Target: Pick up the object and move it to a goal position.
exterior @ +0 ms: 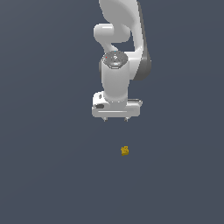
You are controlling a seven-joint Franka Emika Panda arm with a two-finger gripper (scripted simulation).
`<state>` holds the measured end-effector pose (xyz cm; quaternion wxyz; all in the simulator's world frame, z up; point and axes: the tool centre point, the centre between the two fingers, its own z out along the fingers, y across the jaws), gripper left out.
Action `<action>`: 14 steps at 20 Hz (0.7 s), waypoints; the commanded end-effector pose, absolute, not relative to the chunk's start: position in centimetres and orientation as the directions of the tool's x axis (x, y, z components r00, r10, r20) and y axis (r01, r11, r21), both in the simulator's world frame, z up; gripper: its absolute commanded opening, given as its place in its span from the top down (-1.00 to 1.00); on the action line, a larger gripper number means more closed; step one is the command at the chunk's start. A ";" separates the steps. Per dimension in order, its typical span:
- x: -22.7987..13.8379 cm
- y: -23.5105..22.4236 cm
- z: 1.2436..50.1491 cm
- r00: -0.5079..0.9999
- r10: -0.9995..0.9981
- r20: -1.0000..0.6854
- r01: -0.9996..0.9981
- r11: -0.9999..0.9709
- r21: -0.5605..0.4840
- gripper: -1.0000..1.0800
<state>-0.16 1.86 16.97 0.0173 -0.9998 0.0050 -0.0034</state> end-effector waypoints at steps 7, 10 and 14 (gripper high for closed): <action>-0.7 2.6 16.3 1.000 -0.017 -0.015 -0.018 -0.999 -0.041 -0.92; -1.0 3.0 16.0 0.999 -0.021 -0.027 -0.022 -0.999 -0.044 -0.92; -1.0 3.0 16.0 0.999 -0.021 -0.026 -0.022 -0.999 -0.044 -0.92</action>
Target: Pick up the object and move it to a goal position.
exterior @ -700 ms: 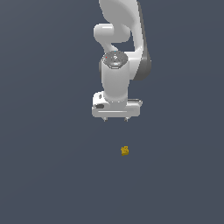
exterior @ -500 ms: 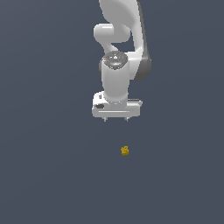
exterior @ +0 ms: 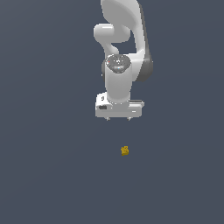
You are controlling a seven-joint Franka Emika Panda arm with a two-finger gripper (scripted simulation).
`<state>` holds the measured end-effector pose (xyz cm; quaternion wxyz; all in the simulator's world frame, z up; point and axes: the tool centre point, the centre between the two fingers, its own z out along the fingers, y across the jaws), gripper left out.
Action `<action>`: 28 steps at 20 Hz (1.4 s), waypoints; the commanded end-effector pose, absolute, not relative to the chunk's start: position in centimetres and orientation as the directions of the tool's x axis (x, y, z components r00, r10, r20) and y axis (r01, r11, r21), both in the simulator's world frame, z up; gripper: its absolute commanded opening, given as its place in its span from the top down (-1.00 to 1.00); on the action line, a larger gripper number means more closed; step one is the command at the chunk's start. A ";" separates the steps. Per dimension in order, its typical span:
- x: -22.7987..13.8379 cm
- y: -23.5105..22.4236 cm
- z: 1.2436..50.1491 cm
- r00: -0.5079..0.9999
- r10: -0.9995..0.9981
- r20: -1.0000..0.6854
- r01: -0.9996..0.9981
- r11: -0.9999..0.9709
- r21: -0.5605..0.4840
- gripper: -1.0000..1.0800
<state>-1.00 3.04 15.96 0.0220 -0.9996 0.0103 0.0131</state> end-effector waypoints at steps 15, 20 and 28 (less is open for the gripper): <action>2.5 4.0 13.9 1.000 0.007 -0.019 0.006 -1.000 -0.031 -0.92; 4.9 4.8 12.0 1.000 0.028 -0.013 0.028 -0.999 -0.021 -0.92; 8.1 6.0 8.9 0.998 0.058 -0.004 0.058 -0.998 -0.007 -0.92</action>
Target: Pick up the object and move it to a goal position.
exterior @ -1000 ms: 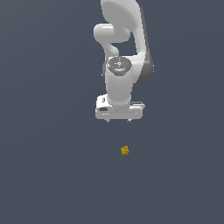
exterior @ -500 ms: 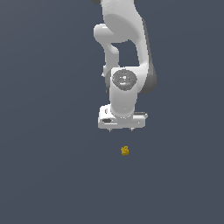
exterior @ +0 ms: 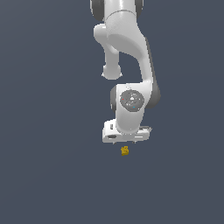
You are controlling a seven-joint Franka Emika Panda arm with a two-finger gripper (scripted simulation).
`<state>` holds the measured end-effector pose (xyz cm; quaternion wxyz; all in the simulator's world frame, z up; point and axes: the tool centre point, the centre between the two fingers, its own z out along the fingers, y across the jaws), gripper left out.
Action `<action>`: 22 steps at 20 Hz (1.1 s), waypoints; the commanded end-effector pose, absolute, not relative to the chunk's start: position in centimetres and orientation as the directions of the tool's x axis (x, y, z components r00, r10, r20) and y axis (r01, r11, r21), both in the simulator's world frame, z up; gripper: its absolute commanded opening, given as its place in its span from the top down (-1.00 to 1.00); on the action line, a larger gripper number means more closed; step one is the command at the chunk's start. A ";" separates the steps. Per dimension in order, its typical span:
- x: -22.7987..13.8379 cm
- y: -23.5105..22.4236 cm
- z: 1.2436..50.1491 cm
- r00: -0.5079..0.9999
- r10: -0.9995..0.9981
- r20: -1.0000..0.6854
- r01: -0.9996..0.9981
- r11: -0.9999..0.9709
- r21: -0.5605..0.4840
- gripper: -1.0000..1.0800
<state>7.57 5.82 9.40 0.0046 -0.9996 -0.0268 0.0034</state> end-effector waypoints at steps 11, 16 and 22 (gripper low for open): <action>9.5 6.6 7.2 0.997 0.072 0.000 0.072 -0.997 0.000 -0.92; 9.4 6.6 6.6 0.997 0.072 -0.001 0.072 -0.997 0.000 -0.92; 9.3 6.6 3.5 0.997 0.072 -0.001 0.072 -0.997 0.000 -0.92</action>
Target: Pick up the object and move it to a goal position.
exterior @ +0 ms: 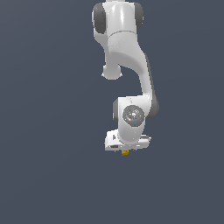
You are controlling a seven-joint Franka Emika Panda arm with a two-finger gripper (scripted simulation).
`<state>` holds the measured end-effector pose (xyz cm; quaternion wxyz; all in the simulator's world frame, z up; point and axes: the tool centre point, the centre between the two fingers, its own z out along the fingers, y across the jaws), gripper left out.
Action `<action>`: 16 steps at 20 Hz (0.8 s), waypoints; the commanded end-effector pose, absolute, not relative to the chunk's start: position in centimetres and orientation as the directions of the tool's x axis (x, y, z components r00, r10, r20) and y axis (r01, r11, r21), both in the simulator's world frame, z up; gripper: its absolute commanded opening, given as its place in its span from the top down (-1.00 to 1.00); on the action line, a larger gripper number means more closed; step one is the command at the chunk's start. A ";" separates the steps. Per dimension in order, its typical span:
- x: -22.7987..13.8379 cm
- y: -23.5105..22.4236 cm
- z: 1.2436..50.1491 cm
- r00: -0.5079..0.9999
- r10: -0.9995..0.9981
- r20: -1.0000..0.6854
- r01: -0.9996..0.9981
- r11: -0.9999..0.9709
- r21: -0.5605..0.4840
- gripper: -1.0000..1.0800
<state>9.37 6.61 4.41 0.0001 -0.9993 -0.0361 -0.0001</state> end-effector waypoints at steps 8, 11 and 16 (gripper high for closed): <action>9.5 6.6 2.2 0.997 0.073 0.000 0.073 -0.997 0.000 -0.92; 9.5 6.6 2.2 0.997 0.073 0.000 0.073 -0.997 0.000 1.00; 9.5 6.6 2.2 0.997 0.073 0.000 0.073 -0.997 0.000 1.00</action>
